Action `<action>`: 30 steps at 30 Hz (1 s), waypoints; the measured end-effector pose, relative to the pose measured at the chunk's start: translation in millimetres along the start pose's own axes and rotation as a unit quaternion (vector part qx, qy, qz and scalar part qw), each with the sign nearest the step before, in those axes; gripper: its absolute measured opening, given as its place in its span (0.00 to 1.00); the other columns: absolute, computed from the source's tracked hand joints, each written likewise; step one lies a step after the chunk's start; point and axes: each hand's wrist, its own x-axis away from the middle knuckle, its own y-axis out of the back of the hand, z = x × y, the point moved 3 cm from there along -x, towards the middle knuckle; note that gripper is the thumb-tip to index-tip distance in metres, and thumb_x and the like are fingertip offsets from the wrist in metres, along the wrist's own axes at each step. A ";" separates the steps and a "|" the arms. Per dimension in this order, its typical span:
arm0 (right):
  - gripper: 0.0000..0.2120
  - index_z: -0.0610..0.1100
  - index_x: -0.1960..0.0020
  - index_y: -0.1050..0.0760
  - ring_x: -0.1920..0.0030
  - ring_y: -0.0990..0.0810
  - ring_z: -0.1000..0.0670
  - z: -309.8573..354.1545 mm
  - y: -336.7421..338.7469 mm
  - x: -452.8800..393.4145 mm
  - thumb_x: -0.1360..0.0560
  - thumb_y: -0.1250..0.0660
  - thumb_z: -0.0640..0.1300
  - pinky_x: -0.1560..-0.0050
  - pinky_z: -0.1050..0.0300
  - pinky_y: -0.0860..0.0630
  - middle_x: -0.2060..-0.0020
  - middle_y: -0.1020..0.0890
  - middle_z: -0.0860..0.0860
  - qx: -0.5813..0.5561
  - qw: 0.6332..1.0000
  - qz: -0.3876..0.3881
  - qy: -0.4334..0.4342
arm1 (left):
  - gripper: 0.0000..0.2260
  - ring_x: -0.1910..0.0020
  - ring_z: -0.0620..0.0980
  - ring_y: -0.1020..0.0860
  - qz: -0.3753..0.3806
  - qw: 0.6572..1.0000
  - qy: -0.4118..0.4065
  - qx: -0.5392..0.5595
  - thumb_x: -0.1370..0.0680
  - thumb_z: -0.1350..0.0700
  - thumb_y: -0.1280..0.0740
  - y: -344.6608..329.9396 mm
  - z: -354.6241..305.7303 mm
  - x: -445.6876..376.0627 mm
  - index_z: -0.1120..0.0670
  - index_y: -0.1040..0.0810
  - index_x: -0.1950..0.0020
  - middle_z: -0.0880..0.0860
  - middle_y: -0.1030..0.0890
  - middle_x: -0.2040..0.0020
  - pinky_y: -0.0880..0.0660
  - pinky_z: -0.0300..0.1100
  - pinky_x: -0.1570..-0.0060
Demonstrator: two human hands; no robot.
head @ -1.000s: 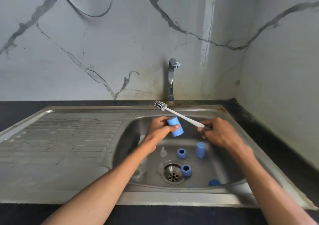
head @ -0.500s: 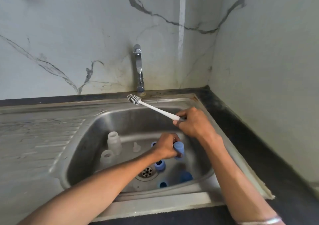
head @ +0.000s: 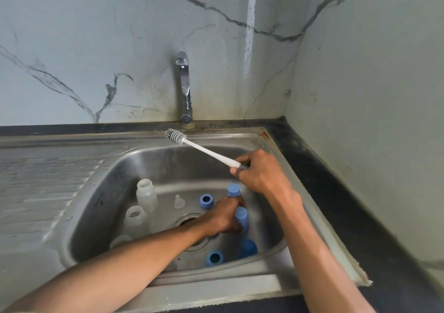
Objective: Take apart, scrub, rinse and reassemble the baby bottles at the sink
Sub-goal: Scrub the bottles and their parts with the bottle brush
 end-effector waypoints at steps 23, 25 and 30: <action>0.16 0.49 0.36 0.20 0.54 0.25 0.50 25.4 -0.5 19.0 0.23 0.29 0.48 0.50 0.58 0.30 0.47 0.17 0.46 0.031 0.999 0.015 0.015 | 0.15 0.62 0.39 0.19 -0.109 0.985 0.123 -0.056 0.36 0.47 0.18 154.7 80.6 167.9 0.51 0.16 0.55 0.45 0.16 0.59 0.21 0.38 0.54; 0.15 0.49 0.37 0.20 0.55 0.25 0.49 28.1 -3.0 21.6 0.23 0.29 0.48 0.51 0.58 0.31 0.48 0.17 0.46 0.035 0.999 0.019 0.019 | 0.20 0.59 0.40 0.21 -0.074 0.985 0.140 -0.074 0.38 0.44 0.17 153.7 86.6 182.7 0.48 0.18 0.51 0.45 0.17 0.55 0.23 0.36 0.53; 0.13 0.51 0.40 0.18 0.55 0.22 0.50 31.2 -12.9 22.2 0.24 0.27 0.46 0.53 0.58 0.30 0.53 0.16 0.50 0.043 0.997 0.053 0.039 | 0.29 0.47 0.46 0.25 0.027 0.973 0.175 -0.148 0.38 0.44 0.18 145.9 91.4 193.5 0.42 0.23 0.39 0.45 0.24 0.45 0.24 0.46 0.43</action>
